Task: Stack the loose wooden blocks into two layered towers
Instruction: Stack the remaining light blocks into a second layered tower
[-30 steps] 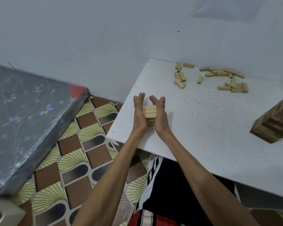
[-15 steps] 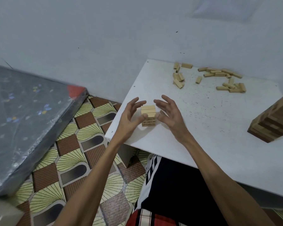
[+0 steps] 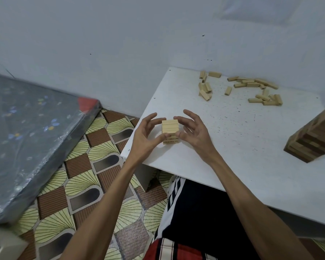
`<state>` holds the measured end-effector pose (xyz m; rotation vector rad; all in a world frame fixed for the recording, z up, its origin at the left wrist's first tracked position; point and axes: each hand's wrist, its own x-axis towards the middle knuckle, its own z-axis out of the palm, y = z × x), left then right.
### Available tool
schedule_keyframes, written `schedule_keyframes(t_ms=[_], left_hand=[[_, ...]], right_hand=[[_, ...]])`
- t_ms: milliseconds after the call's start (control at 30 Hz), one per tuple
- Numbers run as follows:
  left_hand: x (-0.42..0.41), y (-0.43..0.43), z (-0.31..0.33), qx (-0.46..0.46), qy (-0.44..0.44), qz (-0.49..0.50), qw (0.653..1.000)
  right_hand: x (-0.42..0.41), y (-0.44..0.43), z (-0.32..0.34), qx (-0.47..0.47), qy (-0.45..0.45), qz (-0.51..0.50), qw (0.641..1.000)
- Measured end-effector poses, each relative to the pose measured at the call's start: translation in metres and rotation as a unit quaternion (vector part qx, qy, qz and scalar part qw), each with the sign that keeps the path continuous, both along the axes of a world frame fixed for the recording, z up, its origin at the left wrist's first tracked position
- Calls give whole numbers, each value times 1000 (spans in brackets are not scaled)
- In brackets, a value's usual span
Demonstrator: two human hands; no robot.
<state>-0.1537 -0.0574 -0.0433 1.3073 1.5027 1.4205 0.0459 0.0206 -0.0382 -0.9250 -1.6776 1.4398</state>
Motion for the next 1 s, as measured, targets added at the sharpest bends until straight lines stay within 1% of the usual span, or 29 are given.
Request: schedule_keyframes(t_ms=[167, 233, 300, 367, 467, 600, 800, 900, 1000], left_hand=[[3, -1, 3, 3, -3, -5, 1000], [5, -3, 5, 9, -22, -4, 1000], [5, -4, 9, 16, -48, 3, 999], [5, -4, 16, 27, -44, 15, 999], [4, 3, 31, 42, 13, -14, 999], [9, 24, 49, 24, 91, -77, 993], [38, 52, 81, 11, 193, -111, 975], [54, 67, 87, 1, 230, -130, 965], [70, 84, 88, -1, 256, -144, 956]], right_hand=[[0, -1, 2, -11, -2, 5, 1000], [1, -3, 5, -23, 11, 5, 1000], [2, -4, 8, -34, 27, -6, 999], [3, -4, 10, -35, 37, -25, 998], [10, -1, 18, -19, 17, -48, 999], [26, 11, 32, 29, -30, -72, 997], [53, 20, 61, 86, -83, -107, 987], [66, 26, 69, 114, -139, -123, 976], [78, 33, 78, 156, -219, -129, 955]])
